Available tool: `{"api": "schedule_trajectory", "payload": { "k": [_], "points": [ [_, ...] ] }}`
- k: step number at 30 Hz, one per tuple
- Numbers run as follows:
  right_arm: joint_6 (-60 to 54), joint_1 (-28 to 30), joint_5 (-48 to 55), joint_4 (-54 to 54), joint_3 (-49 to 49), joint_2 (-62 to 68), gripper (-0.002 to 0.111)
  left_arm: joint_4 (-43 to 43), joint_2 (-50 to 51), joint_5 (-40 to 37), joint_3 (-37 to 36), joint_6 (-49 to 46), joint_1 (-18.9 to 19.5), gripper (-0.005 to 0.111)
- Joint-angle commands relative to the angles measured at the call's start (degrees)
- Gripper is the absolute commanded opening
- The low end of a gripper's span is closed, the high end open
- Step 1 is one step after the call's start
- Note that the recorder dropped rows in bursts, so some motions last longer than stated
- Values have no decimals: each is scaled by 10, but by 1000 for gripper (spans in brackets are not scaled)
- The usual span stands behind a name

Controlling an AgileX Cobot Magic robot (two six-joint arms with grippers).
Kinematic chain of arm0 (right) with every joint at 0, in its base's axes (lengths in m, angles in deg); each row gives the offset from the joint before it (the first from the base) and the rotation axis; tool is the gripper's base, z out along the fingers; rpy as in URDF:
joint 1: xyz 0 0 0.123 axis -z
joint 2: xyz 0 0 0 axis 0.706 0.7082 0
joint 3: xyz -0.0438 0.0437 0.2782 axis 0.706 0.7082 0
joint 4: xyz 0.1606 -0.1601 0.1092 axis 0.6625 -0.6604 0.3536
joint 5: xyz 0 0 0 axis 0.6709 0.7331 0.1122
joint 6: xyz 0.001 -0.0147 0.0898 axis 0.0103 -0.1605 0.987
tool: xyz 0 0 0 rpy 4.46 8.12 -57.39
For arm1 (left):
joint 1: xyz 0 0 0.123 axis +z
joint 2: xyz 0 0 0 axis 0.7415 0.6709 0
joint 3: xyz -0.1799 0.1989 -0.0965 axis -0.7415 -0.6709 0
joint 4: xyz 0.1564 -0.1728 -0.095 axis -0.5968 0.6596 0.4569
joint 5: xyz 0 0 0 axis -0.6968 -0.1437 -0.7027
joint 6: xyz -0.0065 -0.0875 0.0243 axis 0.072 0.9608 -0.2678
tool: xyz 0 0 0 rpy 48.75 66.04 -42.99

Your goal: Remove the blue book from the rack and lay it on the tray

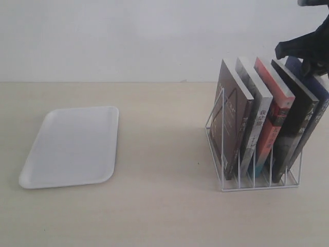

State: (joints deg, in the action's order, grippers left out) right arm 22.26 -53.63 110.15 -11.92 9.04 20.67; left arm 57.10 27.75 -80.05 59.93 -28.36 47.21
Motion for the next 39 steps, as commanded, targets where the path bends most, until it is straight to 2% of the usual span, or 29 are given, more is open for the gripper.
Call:
{"api": "schedule_trajectory", "payload": {
  "k": [1, 10, 23, 36, 39],
  "points": [
    [1, 2, -11, 1, -4, -43, 0, 0, -2, 4, -2, 4, 2, 5],
    [-25, 2, -25, -17, -12, -107, 0, 0, -2, 4, -2, 4, 2, 5],
    [-91, 2, 13, -18, -180, -184, 0, 0, -2, 4, -2, 4, 2, 5],
    [-301, 1, -5, 218, -203, -212, 0, 0, -2, 4, -2, 4, 2, 5],
    [-306, 1, -7, 228, -203, -212, 0, 0, -2, 4, -2, 4, 2, 5]
  ]
}}
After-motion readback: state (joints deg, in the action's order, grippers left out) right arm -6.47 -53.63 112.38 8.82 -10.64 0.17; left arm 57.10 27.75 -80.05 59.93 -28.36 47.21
